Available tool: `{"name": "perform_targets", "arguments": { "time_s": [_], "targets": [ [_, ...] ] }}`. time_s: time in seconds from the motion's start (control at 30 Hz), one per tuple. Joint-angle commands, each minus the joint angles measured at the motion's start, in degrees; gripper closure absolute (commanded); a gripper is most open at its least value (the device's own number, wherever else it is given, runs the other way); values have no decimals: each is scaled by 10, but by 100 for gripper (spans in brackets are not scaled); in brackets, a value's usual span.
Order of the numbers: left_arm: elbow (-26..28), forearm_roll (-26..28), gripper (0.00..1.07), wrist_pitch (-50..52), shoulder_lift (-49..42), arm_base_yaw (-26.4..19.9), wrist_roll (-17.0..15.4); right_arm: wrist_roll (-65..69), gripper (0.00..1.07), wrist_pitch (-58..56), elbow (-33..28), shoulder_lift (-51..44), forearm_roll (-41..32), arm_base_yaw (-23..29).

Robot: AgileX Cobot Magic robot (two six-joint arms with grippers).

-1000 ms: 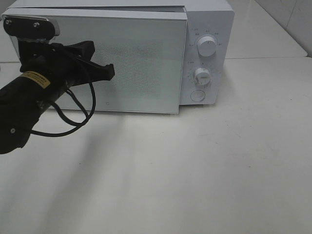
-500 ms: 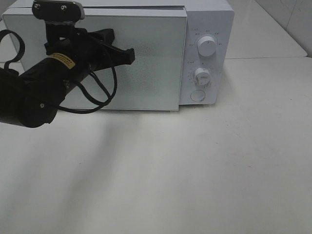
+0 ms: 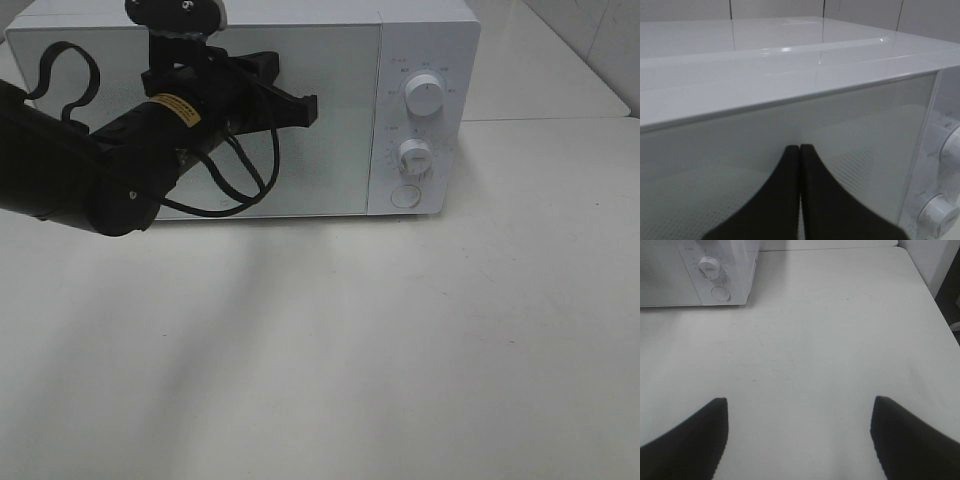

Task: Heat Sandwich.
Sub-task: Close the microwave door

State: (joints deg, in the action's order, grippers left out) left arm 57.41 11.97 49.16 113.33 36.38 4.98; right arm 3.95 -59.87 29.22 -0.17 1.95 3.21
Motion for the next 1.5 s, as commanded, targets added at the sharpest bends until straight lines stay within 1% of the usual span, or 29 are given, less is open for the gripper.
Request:
{"name": "perform_targets", "arguments": {
  "time_s": [0.03,0.73,1.03,1.2,1.23,1.33,1.37,1.4,1.5],
  "targets": [
    [44,50,107,-2,19,-13,5,-1,32,6,-2,-17,-1,-5],
    [48,49,107,-28,23,-13,5,-1,32,6,-2,-17,-1,-5],
    [39,51,107,-46,8,3,6,-1,32,6,-2,-17,-1,-5],
    [13,52,107,-50,-9,11,9,-2,32,6,-2,-17,-1,-5],
    [-5,52,107,-51,-21,11,9,-2,32,6,-2,-17,-1,-5],
    [-32,52,107,-55,-39,11,9,-2,32,6,-2,-17,-1,-5],
    [-32,52,107,-55,-39,11,9,-2,32,6,-2,-17,-1,-5],
    [-50,51,107,-62,-54,11,9,-2,32,6,-2,-17,-1,-5],
    [-68,35,107,-93,-76,11,9,-2,32,6,-2,-17,-1,-5]
  ]
}}
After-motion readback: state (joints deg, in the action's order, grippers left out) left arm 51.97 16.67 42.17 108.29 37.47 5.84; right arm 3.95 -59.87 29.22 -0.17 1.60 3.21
